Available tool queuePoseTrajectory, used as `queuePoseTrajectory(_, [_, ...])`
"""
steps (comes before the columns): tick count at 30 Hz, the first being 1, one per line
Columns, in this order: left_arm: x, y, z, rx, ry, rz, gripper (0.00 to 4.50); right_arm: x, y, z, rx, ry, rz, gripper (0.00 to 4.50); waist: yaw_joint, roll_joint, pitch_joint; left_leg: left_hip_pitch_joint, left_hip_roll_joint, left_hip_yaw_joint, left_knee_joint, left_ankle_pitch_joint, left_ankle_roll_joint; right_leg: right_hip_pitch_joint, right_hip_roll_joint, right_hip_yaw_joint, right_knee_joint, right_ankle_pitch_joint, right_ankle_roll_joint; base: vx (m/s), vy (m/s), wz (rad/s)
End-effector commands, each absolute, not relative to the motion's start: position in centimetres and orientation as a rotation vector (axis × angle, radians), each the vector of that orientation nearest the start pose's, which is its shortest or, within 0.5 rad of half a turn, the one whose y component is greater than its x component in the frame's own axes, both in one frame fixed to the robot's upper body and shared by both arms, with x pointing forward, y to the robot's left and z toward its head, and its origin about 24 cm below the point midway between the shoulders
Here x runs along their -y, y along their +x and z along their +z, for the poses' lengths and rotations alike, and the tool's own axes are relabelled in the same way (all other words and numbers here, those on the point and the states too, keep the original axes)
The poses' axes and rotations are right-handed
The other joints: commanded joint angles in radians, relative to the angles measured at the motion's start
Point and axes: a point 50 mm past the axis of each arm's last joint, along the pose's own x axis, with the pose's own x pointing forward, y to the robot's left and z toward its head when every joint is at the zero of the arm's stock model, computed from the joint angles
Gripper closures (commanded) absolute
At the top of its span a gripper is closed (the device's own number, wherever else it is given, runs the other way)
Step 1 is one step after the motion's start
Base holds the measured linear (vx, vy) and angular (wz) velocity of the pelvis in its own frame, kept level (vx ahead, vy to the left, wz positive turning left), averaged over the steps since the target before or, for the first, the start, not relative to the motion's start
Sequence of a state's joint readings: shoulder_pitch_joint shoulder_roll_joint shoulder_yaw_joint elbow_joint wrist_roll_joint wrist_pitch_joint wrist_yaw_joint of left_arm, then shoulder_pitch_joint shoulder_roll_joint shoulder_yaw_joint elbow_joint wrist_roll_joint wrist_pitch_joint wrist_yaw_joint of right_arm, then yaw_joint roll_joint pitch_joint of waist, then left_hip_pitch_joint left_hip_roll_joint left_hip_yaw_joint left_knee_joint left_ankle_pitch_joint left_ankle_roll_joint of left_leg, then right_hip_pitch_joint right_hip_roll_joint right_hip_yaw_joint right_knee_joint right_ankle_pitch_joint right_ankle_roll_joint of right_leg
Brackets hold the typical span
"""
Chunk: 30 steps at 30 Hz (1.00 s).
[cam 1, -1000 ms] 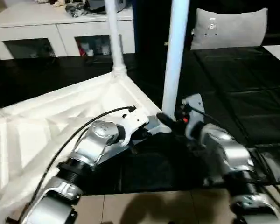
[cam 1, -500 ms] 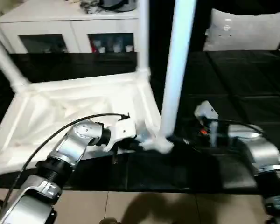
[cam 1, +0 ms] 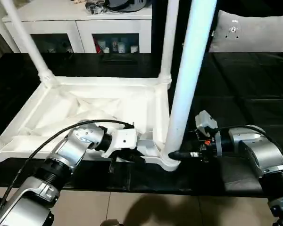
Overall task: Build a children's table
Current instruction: Rotate leg to tighten
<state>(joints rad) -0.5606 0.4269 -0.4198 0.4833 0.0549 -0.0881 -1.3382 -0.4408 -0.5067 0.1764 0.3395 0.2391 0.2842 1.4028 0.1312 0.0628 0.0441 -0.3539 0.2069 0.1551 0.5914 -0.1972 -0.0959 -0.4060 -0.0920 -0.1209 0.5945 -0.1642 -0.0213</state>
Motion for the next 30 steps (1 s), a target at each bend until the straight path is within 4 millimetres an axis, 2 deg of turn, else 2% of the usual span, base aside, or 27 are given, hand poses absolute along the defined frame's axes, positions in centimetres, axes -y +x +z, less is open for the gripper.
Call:
queuePoseTrajectory(1, [-11.1,29.3,6.1,-0.327,0.697,-1.684,4.5,16.9,28.9,7.4,-0.408,-0.112,1.441,1.65,-0.002,-0.018,-0.069,-0.006,0.021,0.008,-0.061,-0.136,0.088,0.062,-0.055,0.052,-0.071,-0.298,-0.161,0.0,0.0,0.0])
queuePoseTrajectory(11, [-11.2,29.3,6.1,-0.326,0.684,-1.682,4.5,16.5,28.3,7.1,-0.418,-0.077,1.482,2.44,0.004,-0.018,-0.07,-0.006,0.021,0.008,-0.06,-0.134,0.084,0.062,-0.055,0.052,-0.072,-0.304,-0.157,0.0,0.0,0.0])
queuePoseTrajectory(14, [-11.1,29.4,6.2,-0.328,0.631,-1.661,4.5,16.3,28.2,7.1,-0.406,-0.036,1.476,2.5,0.006,-0.018,-0.07,-0.004,0.021,0.008,-0.061,-0.135,0.082,0.062,-0.055,0.052,-0.072,-0.307,-0.155,0.0,0.0,0.0])
queuePoseTrajectory(16, [-10.8,29.3,6.3,-0.344,0.571,-1.639,4.5,16.1,28.2,7.1,-0.398,0.032,1.426,2.51,0.007,-0.018,-0.07,-0.005,0.022,0.007,-0.061,-0.129,0.082,0.063,-0.056,0.053,-0.07,-0.299,-0.161,0.0,0.0,0.0])
queuePoseTrajectory(19, [-10.5,29.4,6.4,-0.349,0.547,-1.595,4.5,15.5,28.5,6.8,-0.384,0.044,1.34,2.52,0.005,-0.02,-0.067,-0.005,0.02,0.008,-0.063,-0.138,0.077,0.062,-0.054,0.051,-0.075,-0.324,-0.151,0.0,0.0,0.0])
queuePoseTrajectory(20, [-10.2,29.6,6.5,-0.355,0.526,-1.556,4.5,15.1,28.8,6.6,-0.379,0.048,1.281,2.52,-0.001,-0.019,-0.065,-0.006,0.017,0.008,-0.065,-0.151,0.061,0.062,-0.055,0.05,-0.078,-0.366,-0.136,0.0,0.0,0.0])
queuePoseTrajectory(24, [-8.7,30.0,6.9,-0.342,0.456,-1.459,4.5,13.6,29.7,5.7,-0.412,0.074,1.105,2.52,-0.025,-0.019,-0.061,-0.005,0.01,0.006,-0.067,-0.172,0.043,0.062,-0.054,0.044,-0.091,-0.44,-0.1,0.0,0.0,0.0])
queuePoseTrajectory(25, [-8.5,30.1,6.9,-0.341,0.45,-1.45,4.5,13.5,29.8,5.7,-0.415,0.076,1.09,2.52,-0.03,-0.02,-0.061,-0.006,0.009,0.005,-0.067,-0.173,0.04,0.063,-0.053,0.044,-0.09,-0.441,-0.098,0.0,0.0,0.0])
queuePoseTrajectory(26, [-7.4,30.3,7.2,-0.338,0.413,-1.399,4.5,12.7,30.5,5.2,-0.435,0.09,0.974,2.52,-0.047,-0.021,-0.06,-0.011,0.009,0.004,-0.069,-0.165,0.033,0.065,-0.051,0.044,-0.087,-0.428,-0.098,0.0,0.0,0.0])
queuePoseTrajectory(27, [-6.8,30.4,7.3,-0.337,0.397,-1.373,4.5,12.3,30.9,5.0,-0.446,0.098,0.908,2.52,-0.051,-0.02,-0.06,-0.012,0.006,0.003,-0.069,-0.166,0.032,0.066,-0.051,0.041,-0.09,-0.433,-0.095,0.0,0.0,0.0])
queuePoseTrajectory(29, [-5.6,30.6,7.5,-0.323,0.387,-1.317,4.5,11.5,31.6,4.5,-0.461,0.127,0.792,2.52,-0.074,-0.02,-0.062,-0.008,0.002,0.003,-0.066,-0.169,0.027,0.064,-0.051,0.04,-0.094,-0.435,-0.098,0.0,0.0,0.0])
queuePoseTrajectory(30, [-4.8,30.8,7.6,-0.314,0.377,-1.281,4.5,10.9,31.8,4.3,-0.464,0.139,0.743,2.52,-0.077,-0.023,-0.062,-0.009,0.001,0.003,-0.065,-0.17,0.032,0.064,-0.051,0.04,-0.095,-0.432,-0.098,0.0,0.0,0.0])
